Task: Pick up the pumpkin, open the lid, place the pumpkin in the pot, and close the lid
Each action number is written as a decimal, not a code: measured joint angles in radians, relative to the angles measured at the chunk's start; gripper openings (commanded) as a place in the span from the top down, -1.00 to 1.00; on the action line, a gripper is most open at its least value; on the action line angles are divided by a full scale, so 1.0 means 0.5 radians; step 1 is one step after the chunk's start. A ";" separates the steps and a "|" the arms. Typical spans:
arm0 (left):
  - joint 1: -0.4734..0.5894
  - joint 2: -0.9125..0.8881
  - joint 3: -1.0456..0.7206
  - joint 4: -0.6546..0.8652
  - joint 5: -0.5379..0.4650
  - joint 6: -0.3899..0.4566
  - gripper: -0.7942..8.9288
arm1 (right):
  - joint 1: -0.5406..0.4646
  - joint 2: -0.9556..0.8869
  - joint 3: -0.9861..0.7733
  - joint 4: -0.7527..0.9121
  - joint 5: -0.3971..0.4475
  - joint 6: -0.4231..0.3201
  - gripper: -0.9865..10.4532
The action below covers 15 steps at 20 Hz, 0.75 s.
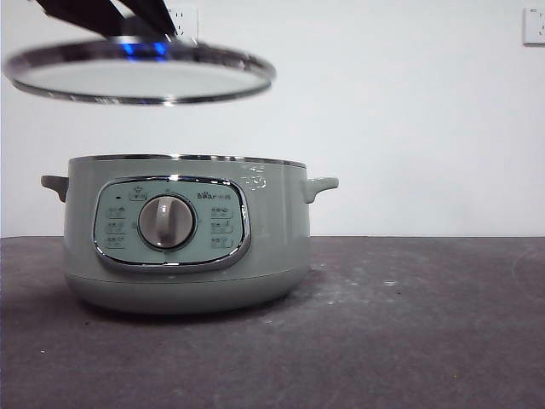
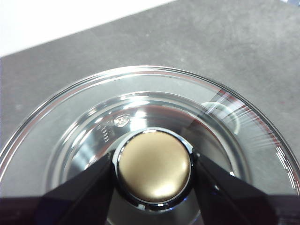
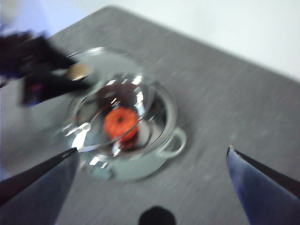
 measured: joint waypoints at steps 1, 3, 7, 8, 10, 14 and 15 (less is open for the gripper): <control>0.000 0.033 0.000 0.026 0.002 0.000 0.85 | 0.000 -0.009 0.000 -0.035 -0.028 0.014 -0.22; 0.000 0.104 0.000 0.092 0.002 0.002 0.85 | 0.002 -0.024 0.000 -0.107 -0.044 0.038 -0.22; 0.000 0.217 0.000 0.206 0.001 0.004 0.85 | 0.002 -0.026 0.000 -0.190 -0.044 0.054 -0.22; 0.000 0.253 0.000 0.232 0.000 0.004 0.85 | 0.002 -0.024 0.000 -0.211 -0.044 0.060 -0.22; -0.001 0.320 0.000 0.275 0.002 0.004 0.85 | 0.002 -0.024 0.000 -0.217 -0.044 0.063 -0.22; -0.007 0.441 0.000 0.304 -0.001 0.004 0.85 | 0.002 -0.024 0.000 -0.218 -0.044 0.069 -0.21; -0.009 0.455 0.000 0.310 0.000 0.004 0.85 | 0.002 -0.024 0.000 -0.217 -0.043 0.069 -0.21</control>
